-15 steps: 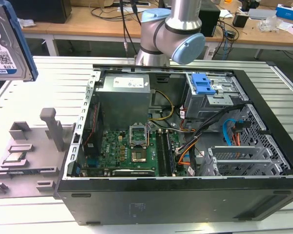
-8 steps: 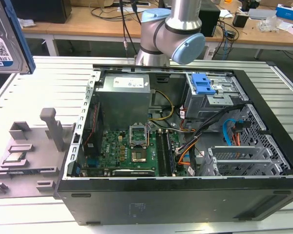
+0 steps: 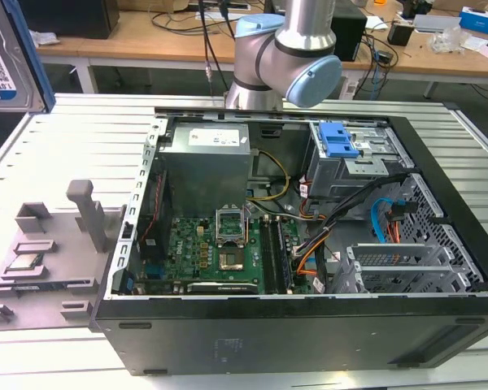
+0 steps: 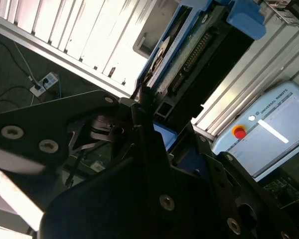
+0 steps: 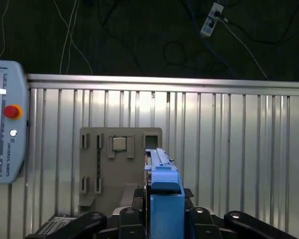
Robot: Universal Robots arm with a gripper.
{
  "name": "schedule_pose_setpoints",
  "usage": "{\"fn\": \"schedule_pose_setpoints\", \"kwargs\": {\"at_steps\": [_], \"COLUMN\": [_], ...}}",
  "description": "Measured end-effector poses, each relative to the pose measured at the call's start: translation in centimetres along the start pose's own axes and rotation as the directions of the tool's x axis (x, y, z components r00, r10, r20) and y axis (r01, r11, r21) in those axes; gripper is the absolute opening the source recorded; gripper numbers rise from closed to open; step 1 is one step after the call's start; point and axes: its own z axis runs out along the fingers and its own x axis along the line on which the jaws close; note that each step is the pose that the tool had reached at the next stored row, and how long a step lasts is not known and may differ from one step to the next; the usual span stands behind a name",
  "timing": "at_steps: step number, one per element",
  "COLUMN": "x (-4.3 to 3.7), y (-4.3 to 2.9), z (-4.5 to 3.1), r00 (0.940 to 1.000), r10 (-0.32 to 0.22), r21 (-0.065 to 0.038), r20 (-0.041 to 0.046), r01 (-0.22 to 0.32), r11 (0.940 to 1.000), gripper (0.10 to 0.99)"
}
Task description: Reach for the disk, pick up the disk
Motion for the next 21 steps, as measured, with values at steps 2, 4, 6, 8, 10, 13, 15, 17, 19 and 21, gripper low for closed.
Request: {"fn": "schedule_pose_setpoints", "kwargs": {"at_steps": [2, 4, 6, 8, 10, 13, 15, 17, 19, 21], "x": [0.0, 0.0, 0.0, 0.0, 0.0, 0.01, 0.02, 0.04, 0.06, 0.08], "y": [0.0, 0.02, 0.03, 0.03, 0.03, -0.34, -0.8, -1.43, -2.23, -2.99], "z": [-0.26, -0.58, -0.8, -0.86, -0.87, -0.89, -0.91, -0.93, -0.97, -1.0], "r00": [1.0, 1.0, 1.0, 1.0, 1.0, 1.0, 1.0, 1.0, 1.0, 1.0], "r10": [0.0, 0.0, 0.0, 0.0, 0.0, 0.0, 0.0, 0.0, 0.0, 0.0], "r21": [0.0, 0.0, 0.0, 0.0, 0.0, 0.0, 0.0, 0.0, 0.0, 0.0], "r20": [0.0, 0.0001, 0.0, 0.0001, 0.0, 0.0, -0.0001, -0.0003, -0.0006, -0.0006], "r01": [0.0, 0.0, 0.0, 0.0, 0.0, 0.0, 0.0, 0.0, 0.0, 0.0], "r11": [1.0, 1.0, 1.0, 1.0, 1.0, 1.0, 1.0, 1.0, 1.0, 1.0], "gripper": [0.365, 0.365, 0.365, 0.365, 0.365, 0.365, 0.365, 0.365, 0.365, 0.365]}}
